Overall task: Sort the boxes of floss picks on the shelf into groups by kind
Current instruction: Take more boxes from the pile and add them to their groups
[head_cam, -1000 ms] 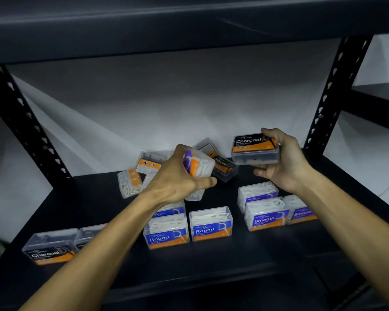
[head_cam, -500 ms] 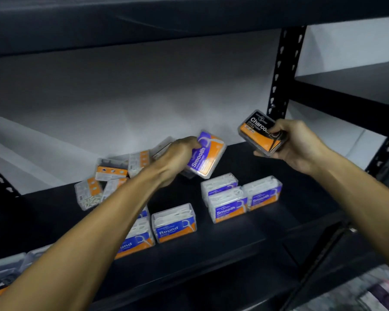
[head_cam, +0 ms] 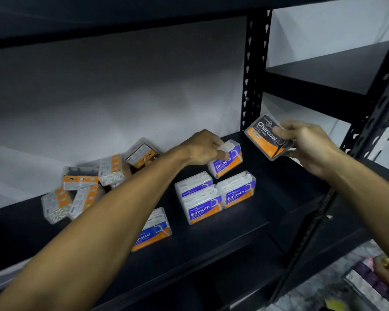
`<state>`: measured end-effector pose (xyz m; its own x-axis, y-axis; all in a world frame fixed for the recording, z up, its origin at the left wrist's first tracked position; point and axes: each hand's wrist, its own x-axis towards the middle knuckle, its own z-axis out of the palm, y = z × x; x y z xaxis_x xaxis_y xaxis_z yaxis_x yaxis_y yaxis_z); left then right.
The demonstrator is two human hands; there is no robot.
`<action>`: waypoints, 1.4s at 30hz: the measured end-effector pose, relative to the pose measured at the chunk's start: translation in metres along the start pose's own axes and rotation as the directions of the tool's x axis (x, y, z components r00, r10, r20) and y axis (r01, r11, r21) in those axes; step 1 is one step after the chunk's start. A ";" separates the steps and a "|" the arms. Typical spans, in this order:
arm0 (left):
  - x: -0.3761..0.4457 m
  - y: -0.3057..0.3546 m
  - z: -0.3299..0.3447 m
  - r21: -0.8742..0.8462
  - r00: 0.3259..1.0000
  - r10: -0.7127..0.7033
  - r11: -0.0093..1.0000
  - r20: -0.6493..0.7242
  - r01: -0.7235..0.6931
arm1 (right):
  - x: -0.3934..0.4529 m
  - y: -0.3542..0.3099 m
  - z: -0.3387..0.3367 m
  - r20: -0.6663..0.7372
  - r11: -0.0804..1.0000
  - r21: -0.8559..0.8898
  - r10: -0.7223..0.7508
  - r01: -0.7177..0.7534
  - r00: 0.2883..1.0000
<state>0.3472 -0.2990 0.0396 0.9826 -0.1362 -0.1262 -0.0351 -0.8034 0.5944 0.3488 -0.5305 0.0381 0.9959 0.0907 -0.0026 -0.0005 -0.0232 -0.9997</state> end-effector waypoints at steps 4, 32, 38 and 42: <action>0.009 -0.006 0.009 0.039 0.996 -0.018 0.999 0.087 0.015 | 0.004 0.004 0.000 -0.009 0.998 -0.066 -0.001 0.000 1.000; 0.003 -0.018 0.017 0.159 0.985 -0.037 0.987 0.169 0.010 | 0.003 0.002 0.035 0.019 0.989 -0.142 -0.035 0.037 0.999; -0.032 -0.037 -0.017 0.086 0.999 -0.042 0.995 -0.021 0.043 | 0.000 -0.007 0.065 0.081 0.993 -0.109 -0.041 0.050 0.996; -0.082 -0.080 -0.054 0.047 0.972 -0.075 0.995 -0.224 0.087 | -0.001 -0.011 0.108 0.198 0.993 -0.106 -0.034 0.056 0.980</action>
<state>0.2789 -0.1925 0.0455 0.9983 0.0573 0.0105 0.0424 -0.8388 0.5428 0.3376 -0.4228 0.0464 0.9576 0.2870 0.0266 0.0646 -0.1237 -0.9902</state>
